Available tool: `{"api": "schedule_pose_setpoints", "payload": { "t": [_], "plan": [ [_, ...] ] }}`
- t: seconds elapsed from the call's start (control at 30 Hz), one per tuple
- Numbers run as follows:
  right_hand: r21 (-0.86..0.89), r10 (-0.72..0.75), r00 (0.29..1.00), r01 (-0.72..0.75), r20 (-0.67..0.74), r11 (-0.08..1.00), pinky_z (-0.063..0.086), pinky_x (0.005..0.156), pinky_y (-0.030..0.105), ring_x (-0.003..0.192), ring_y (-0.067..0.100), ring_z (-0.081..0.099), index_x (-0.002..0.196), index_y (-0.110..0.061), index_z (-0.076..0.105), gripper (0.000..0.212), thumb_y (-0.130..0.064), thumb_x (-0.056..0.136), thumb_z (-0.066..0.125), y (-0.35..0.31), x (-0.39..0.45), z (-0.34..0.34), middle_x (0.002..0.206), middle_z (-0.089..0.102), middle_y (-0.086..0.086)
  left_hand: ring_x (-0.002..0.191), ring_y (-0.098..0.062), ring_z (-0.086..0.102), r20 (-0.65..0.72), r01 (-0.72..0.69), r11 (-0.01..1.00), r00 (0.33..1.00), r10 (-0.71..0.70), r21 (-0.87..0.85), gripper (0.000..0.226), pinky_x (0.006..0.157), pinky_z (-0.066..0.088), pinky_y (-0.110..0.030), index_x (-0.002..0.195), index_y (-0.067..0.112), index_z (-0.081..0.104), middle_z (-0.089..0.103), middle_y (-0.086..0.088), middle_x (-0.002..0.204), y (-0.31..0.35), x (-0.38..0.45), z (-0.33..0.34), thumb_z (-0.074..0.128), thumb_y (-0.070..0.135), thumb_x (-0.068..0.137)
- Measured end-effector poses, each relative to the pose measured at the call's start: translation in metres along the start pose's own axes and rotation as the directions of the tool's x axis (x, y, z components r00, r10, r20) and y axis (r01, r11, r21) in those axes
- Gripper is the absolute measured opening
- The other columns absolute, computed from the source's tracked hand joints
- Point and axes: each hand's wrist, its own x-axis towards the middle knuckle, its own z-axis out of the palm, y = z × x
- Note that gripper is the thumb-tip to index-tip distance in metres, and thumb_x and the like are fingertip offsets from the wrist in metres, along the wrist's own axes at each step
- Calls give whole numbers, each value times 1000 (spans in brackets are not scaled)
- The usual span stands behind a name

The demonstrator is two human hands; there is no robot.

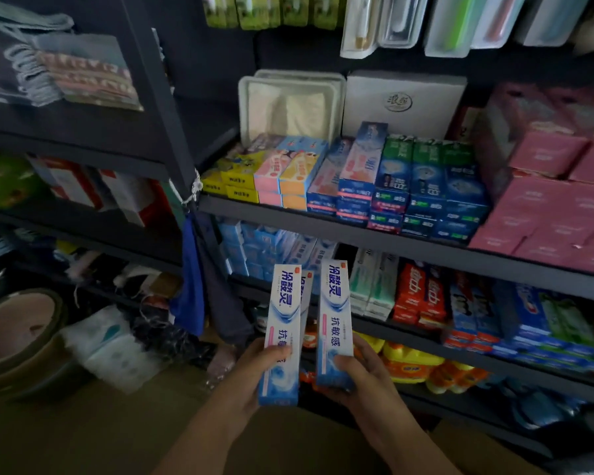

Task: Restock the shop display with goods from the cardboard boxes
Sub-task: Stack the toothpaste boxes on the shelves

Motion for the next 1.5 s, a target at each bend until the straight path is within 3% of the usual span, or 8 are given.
{"api": "schedule_pose_setpoints", "payload": {
  "t": [0.2, 0.37, 0.6, 0.87, 1.07, 1.17, 1.37, 1.5],
  "plan": [
    [75, -110, 980, 123, -164, 990, 55, 81, 43, 106, 29, 65, 132, -31, 52, 50, -9, 89, 62, -6, 52, 36, 122, 65, 4, 90, -32, 65, 135, 120, 991, 983, -127, 59, 52, 80, 51, -43, 117, 10, 56, 70, -14, 96, 28, 36, -53, 68, 15, 67],
    [148, -138, 968, 171, -207, 974, 55, 78, 40, 107, 30, 64, 128, -21, 54, 41, -8, 89, 61, -30, 90, 50, 119, 64, 9, 113, -40, 60, 119, 137, 985, 982, -149, 105, 79, 100, 45, -54, 121, 9, 58, 63, -21, 120, 32, 56, -85, 90, 32, 53],
    [1, -154, 960, 158, -234, 987, 54, 91, 50, 112, 27, 61, 130, -15, 52, 48, -19, 86, 70, -53, 153, 73, 126, 60, 8, 111, -36, 62, 85, 183, 973, 977, -196, 141, 92, 100, 46, -54, 122, 11, 58, 65, -18, 119, 22, 56, -108, 92, 47, 43],
    [-246, -218, 922, 141, -321, 959, 52, 91, 38, 102, 21, 62, 121, -21, 61, 43, -33, 81, 72, -47, 179, 101, 112, 64, 3, 115, -34, 60, 12, 213, 971, 976, -215, 104, 102, 103, 42, -54, 129, 14, 55, 65, -15, 122, 15, 41, -119, 90, 56, 43],
    [-542, -258, 916, 54, -307, 839, 41, 104, 38, 117, 19, 48, 139, -30, 48, 61, -55, 85, 59, -47, 180, 102, 132, 49, -2, 96, -40, 66, 74, 247, 968, 966, -249, 39, 104, 85, 49, -46, 122, 9, 58, 69, -24, 105, 24, 32, -111, 96, 37, 30],
    [-596, -314, 921, 122, -231, 794, 43, 95, 34, 108, 19, 53, 139, -18, 45, 56, -47, 93, 55, -45, 168, 105, 124, 55, 1, 96, -40, 67, 67, 240, 970, 968, -242, 27, 112, 84, 50, -46, 121, 12, 58, 69, -23, 106, 22, 32, -114, 96, 38, 19],
    [-596, -375, 903, 186, -210, 781, 41, 107, 33, 130, 18, 46, 148, -19, 32, 66, -39, 92, 59, -30, 162, 109, 143, 46, 0, 92, -38, 69, 66, 246, 969, 966, -248, 36, 90, 80, 51, -45, 124, 10, 57, 70, -23, 105, 23, 26, -117, 92, 33, 44],
    [-552, -393, 893, 217, -222, 805, 45, 91, 25, 118, 16, 55, 141, -17, 44, 54, -31, 92, 62, -36, 173, 112, 131, 56, 0, 95, -38, 68, 47, 236, 970, 970, -239, 63, 69, 82, 51, -46, 125, 12, 56, 69, -22, 106, 24, 23, -122, 82, 25, 62]
  ]
}}
